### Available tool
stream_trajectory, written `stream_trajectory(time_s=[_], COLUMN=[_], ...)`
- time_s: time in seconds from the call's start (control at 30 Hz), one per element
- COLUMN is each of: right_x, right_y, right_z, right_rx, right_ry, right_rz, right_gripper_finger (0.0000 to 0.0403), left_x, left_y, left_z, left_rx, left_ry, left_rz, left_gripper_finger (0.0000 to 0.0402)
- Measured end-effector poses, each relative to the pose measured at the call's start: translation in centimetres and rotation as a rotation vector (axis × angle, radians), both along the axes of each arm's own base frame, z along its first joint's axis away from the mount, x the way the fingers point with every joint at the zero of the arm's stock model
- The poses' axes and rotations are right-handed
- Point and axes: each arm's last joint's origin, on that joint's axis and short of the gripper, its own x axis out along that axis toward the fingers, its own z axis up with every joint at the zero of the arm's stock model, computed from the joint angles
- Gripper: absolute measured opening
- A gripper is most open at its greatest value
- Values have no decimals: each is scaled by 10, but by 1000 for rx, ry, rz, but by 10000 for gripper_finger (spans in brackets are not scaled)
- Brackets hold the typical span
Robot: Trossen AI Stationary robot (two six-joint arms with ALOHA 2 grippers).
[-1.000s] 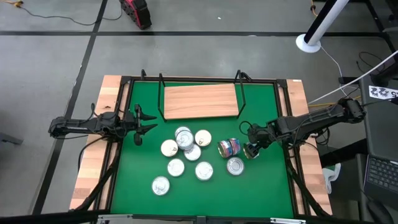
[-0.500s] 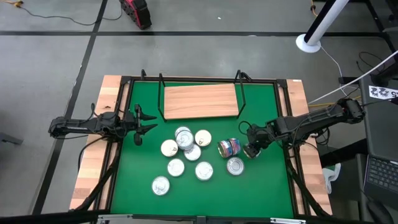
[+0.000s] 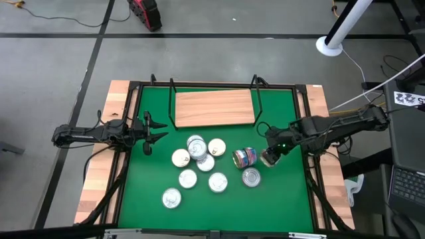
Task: Stack canned seafood by type on shelf
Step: Put the blue-pink tuna can on the shelf
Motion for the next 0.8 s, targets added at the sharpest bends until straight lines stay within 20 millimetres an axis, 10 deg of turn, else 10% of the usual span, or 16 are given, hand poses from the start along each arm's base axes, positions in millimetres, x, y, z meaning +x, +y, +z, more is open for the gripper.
stream_trajectory(time_s=[0.4,0.8], right_x=[20,47], right_y=[-17,-101], right_z=[75,100], right_rx=[-266,-332], right_ry=[-416,-800], right_rz=[-50,64], right_gripper_finger=[191,193], left_x=[0,0], left_y=[0,0], left_z=[0,0], left_rx=[0,0], left_ry=[0,0], left_rz=[0,0], left_gripper_finger=[155,155])
